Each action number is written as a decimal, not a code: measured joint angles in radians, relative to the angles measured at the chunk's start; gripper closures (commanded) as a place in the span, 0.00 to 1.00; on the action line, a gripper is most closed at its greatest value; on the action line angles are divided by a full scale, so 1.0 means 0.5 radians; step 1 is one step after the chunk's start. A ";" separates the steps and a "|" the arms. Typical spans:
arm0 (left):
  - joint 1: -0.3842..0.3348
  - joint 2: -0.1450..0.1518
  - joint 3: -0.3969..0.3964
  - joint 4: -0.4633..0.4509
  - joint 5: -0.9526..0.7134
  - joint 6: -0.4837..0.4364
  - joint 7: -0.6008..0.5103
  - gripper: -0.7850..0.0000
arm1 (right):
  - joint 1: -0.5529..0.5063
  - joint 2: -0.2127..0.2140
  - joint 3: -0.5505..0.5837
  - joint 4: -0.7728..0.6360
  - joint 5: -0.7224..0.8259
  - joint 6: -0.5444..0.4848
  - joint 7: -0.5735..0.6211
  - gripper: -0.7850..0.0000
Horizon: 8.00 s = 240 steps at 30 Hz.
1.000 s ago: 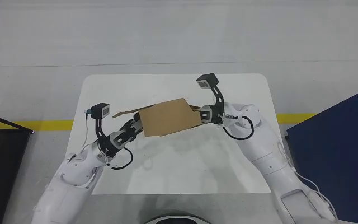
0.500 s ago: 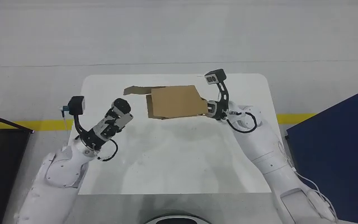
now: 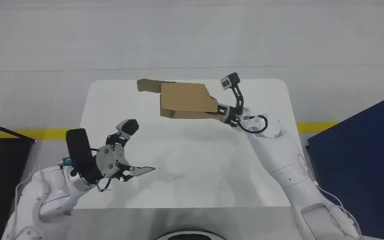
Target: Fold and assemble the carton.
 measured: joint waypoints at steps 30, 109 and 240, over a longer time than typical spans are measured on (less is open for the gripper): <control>-0.296 0.007 0.228 0.169 -0.247 0.309 -0.307 0.49 | -0.061 -0.004 -0.025 -0.165 -0.045 0.059 0.056 1.00; -0.953 0.074 0.466 1.248 -3.523 0.974 -1.734 1.00 | -0.121 0.068 0.357 -0.206 0.085 0.099 0.258 0.00; -1.464 -0.209 1.150 1.601 -4.146 2.742 -2.350 1.00 | -0.793 0.184 0.605 -0.895 -0.555 -0.008 -0.218 0.00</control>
